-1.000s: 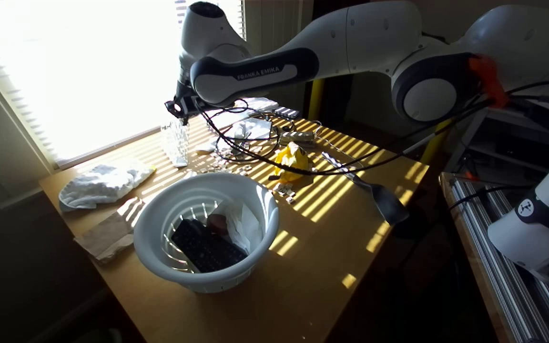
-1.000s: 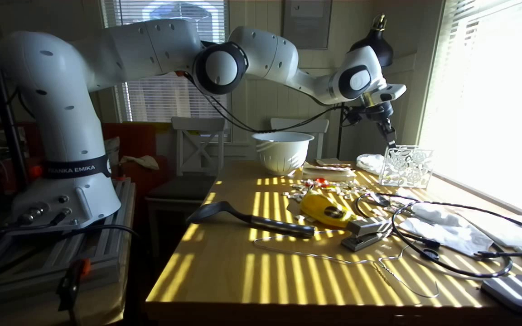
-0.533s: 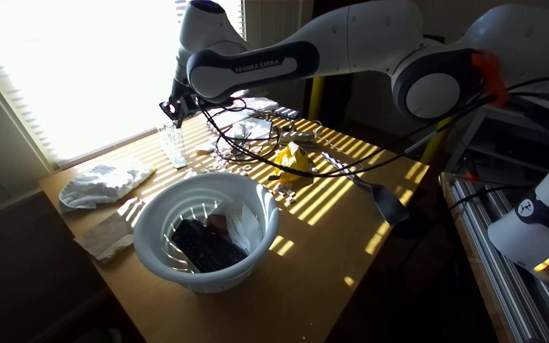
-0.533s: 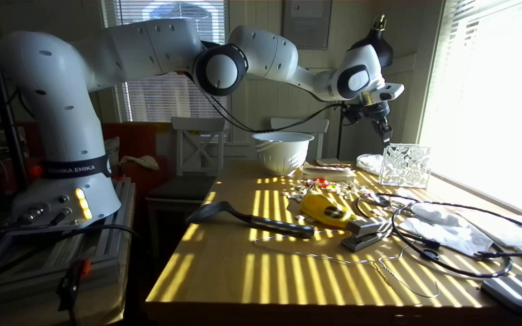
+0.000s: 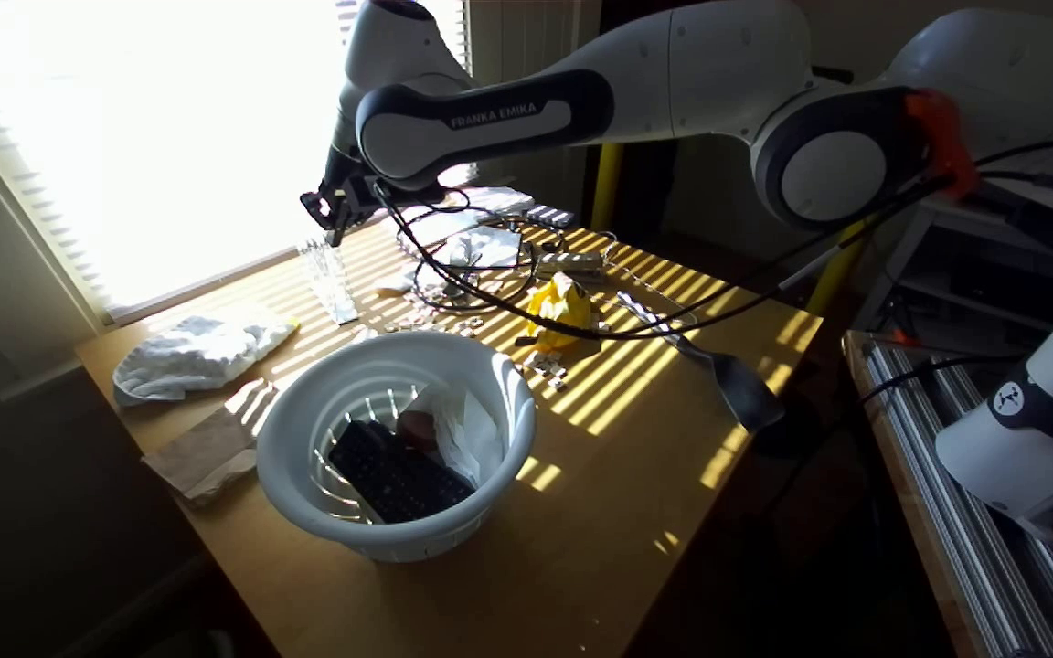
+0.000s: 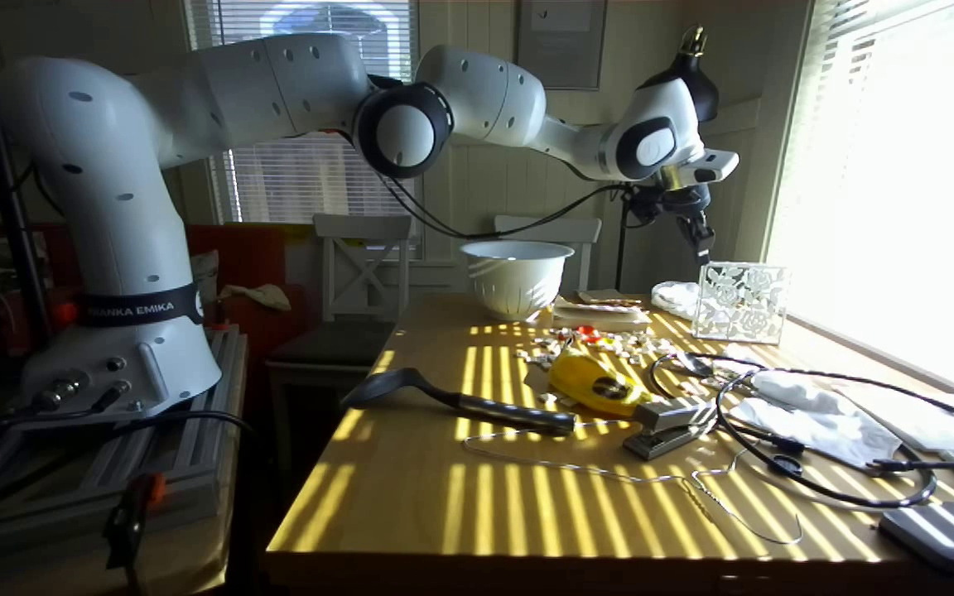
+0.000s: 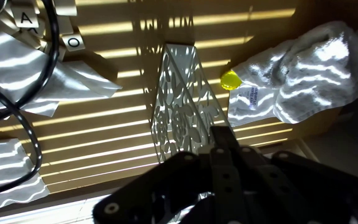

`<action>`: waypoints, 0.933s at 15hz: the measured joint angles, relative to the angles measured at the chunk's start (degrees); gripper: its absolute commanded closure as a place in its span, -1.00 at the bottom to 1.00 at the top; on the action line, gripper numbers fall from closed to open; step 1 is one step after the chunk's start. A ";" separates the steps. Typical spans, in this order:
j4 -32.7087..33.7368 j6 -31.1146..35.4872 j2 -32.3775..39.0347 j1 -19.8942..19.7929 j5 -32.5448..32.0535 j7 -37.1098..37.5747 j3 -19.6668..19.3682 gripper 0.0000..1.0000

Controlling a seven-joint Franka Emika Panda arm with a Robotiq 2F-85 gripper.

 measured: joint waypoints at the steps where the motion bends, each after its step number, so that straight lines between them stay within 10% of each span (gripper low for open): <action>1: 0.05 0.00 0.00 -0.13 0.00 -0.03 0.12 1.00; 14: 0.64 1.08 -0.03 -0.60 0.00 -4.64 1.43 1.00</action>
